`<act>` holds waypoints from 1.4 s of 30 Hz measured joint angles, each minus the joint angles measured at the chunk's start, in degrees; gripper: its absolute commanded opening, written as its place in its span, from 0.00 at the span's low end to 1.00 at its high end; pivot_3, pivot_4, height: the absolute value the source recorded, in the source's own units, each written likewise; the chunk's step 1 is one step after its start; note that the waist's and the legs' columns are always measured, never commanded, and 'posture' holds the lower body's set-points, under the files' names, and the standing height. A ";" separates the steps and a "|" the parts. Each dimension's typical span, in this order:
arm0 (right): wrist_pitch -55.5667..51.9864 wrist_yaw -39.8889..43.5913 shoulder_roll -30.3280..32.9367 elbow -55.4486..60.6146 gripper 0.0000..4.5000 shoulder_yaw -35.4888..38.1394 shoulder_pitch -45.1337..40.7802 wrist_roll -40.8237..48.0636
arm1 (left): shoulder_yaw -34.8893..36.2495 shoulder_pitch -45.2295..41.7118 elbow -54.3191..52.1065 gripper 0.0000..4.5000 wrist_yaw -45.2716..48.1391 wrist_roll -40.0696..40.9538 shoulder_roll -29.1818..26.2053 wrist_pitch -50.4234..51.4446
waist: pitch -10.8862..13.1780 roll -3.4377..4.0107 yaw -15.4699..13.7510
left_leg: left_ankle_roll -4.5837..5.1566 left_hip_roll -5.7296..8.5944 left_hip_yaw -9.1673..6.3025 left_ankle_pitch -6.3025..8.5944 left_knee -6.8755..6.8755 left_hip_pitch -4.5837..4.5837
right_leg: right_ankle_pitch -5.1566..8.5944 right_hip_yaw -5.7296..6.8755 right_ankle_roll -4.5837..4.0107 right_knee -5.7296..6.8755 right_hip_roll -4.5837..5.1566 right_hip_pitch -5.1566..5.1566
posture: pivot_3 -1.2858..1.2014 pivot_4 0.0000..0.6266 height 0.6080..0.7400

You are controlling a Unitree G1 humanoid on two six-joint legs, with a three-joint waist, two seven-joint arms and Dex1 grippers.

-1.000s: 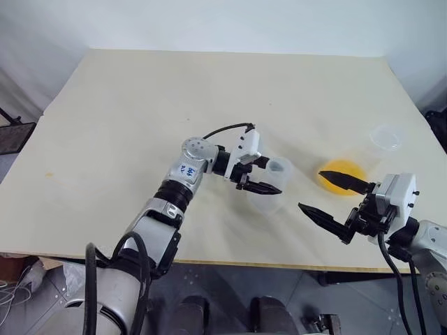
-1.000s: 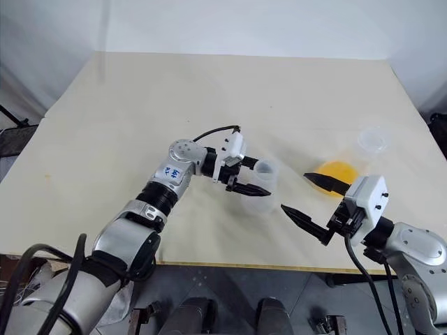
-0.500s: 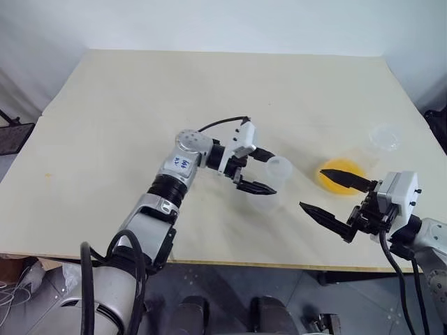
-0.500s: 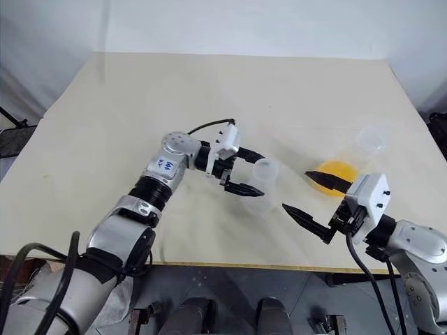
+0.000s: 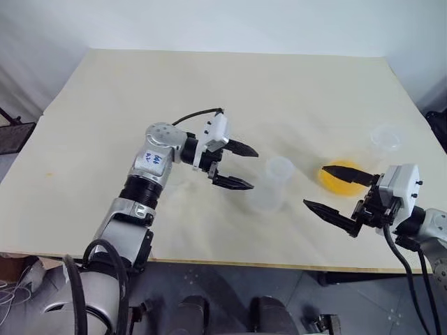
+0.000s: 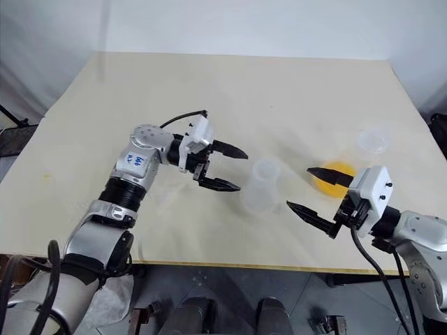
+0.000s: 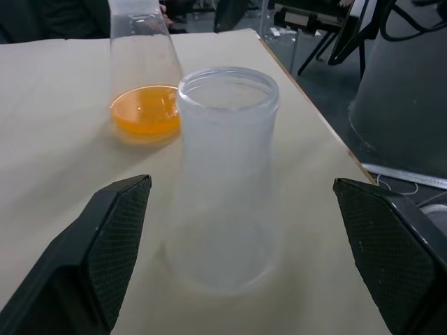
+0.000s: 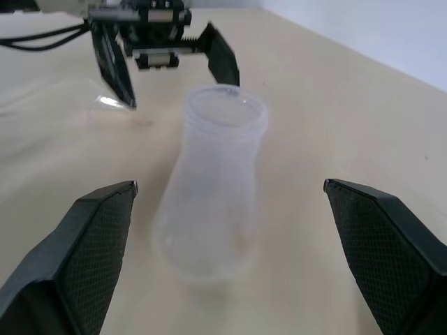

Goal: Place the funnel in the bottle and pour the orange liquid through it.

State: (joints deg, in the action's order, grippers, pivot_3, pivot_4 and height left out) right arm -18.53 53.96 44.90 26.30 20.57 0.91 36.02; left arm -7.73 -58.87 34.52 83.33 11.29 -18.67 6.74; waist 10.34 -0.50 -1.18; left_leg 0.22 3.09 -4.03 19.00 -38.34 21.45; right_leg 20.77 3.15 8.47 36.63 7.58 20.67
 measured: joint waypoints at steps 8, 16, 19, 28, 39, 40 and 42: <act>-0.07 3.56 1.41 -1.84 1.00 -0.20 -2.23 -0.04 | 4.12 4.38 -9.44 0.98 0.73 4.66 -9.65 6.46 | 0.00 0.01 0.55 | 0.00 -0.23 -0.03 0.00 -0.03 0.00 | 0.00 0.00 0.00 0.07 -0.02 0.01 | 0.52 0.24 1.00; -0.26 7.45 2.35 -4.59 1.00 -0.64 -4.78 0.11 | 14.87 16.75 -21.30 0.98 -5.43 9.95 -21.67 14.36 | -0.01 0.02 1.33 | -0.01 -0.30 -0.09 0.00 -0.02 -0.04 | 0.00 -0.04 0.00 0.11 -0.03 0.00 | 0.52 0.24 1.00; -0.38 8.62 2.56 -5.10 1.00 -0.96 -5.22 0.29 | 19.09 23.70 -25.14 0.98 -7.56 11.54 -25.27 15.59 | -0.02 0.03 1.35 | 0.00 -0.29 -0.08 0.00 0.01 -0.06 | 0.00 -0.12 0.00 0.08 0.00 -0.01 | 0.52 0.24 1.00; -1.64 11.32 3.49 -7.64 1.00 -2.58 -8.60 0.71 | 36.18 51.93 -35.30 0.98 -12.49 16.47 -28.96 16.94 | -0.01 0.07 1.09 | -0.05 -0.41 -0.10 -0.01 0.08 -0.14 | 0.02 -0.35 -0.04 -0.26 0.05 -0.16 | 0.52 0.24 1.00; -2.77 12.22 3.48 -8.25 1.00 -4.58 -10.65 1.79 | 42.13 59.43 -35.85 0.98 -12.52 18.03 -31.08 14.27 | -0.01 0.09 1.20 | -0.05 -0.39 -0.10 0.00 0.20 -0.14 | 0.01 -0.39 -0.04 -0.64 0.08 -0.19 | 0.52 0.24 1.00; -3.13 12.02 3.48 -7.71 1.00 -4.52 -10.33 2.25 | 42.10 59.34 -35.85 0.98 -12.48 18.09 -31.19 14.17 | -0.01 0.09 1.22 | -0.05 -0.40 -0.10 0.00 0.20 -0.14 | 0.01 -0.38 -0.04 -0.64 0.08 -0.19 | 0.52 0.24 1.00; -4.11 11.56 3.48 -5.33 1.00 -4.32 -8.59 3.43 | 41.20 58.29 -35.73 0.98 -12.39 18.18 -31.34 13.68 | -0.01 0.09 1.19 | -0.06 -0.41 -0.10 0.00 0.21 -0.14 | 0.01 -0.38 -0.04 -0.63 0.07 -0.19 | 0.52 0.24 1.00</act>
State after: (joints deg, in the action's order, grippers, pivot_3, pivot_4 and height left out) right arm -22.64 65.52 48.38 20.97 16.25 -7.67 39.44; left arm 33.48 -0.58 -1.21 70.94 29.47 -50.01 20.42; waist 10.33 -0.41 0.01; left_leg 0.16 2.68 -4.13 19.00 -38.13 21.31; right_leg 20.79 2.78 8.42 36.00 7.66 20.48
